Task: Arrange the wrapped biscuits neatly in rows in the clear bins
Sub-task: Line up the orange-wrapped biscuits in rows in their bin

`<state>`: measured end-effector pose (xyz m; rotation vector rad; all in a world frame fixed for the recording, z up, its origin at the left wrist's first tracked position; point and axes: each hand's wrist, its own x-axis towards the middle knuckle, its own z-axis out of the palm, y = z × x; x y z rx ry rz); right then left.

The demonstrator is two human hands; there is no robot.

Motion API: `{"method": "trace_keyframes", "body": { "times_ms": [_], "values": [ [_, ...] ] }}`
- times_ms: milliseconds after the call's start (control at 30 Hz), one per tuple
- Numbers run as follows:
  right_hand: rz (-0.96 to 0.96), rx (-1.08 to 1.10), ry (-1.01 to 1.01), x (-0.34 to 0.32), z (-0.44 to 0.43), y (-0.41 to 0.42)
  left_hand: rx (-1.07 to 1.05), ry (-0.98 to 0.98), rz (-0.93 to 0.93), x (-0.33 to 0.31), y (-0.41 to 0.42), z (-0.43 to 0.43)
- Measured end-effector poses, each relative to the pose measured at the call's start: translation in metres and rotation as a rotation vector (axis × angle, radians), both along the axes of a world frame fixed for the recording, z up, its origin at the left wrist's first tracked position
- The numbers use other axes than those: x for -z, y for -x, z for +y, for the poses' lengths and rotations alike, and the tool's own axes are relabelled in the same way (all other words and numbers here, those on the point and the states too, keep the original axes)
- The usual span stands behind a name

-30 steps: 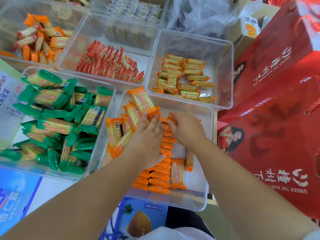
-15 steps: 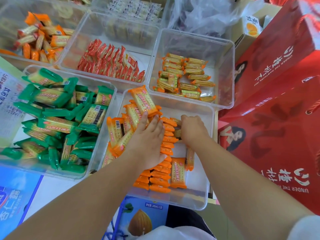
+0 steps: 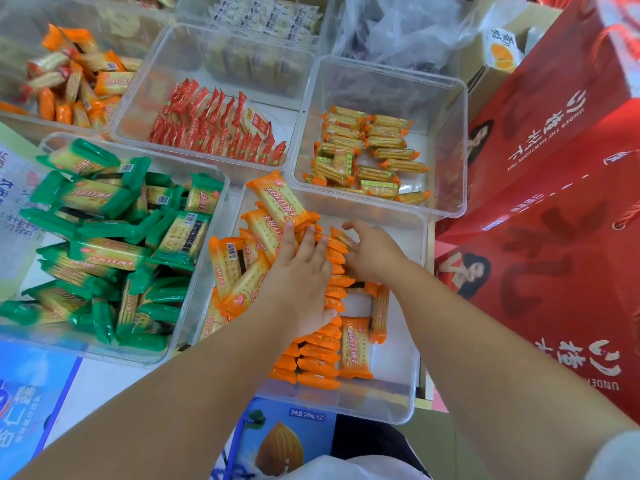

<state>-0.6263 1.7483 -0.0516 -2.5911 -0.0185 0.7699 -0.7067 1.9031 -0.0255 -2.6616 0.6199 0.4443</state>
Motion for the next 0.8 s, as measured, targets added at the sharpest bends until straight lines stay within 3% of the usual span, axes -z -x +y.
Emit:
{"method": "trace_keyframes", "body": {
  "times_ms": [167, 367, 600, 700, 800],
  "values": [
    [-0.01, 0.047, -0.039, -0.009, -0.005, -0.002, 0.005, -0.002, 0.004, 0.001, 0.001, 0.002],
    [-0.281, 0.066, -0.212, -0.009, -0.003, 0.003, -0.012, 0.034, -0.009, -0.002, 0.001, 0.001],
    [-0.145, 0.037, -0.248, -0.006, 0.007, 0.008, 0.052, 0.048, -0.123, -0.014, -0.004, -0.003],
    [-0.082, 0.003, -0.285, -0.012, 0.0, 0.013, 0.052, -0.023, -0.077, -0.01, -0.011, -0.004],
    [-0.061, -0.09, -0.118, -0.018, -0.008, 0.017, 0.008, -0.045, -0.008, -0.006, -0.019, -0.004]
  ]
}}
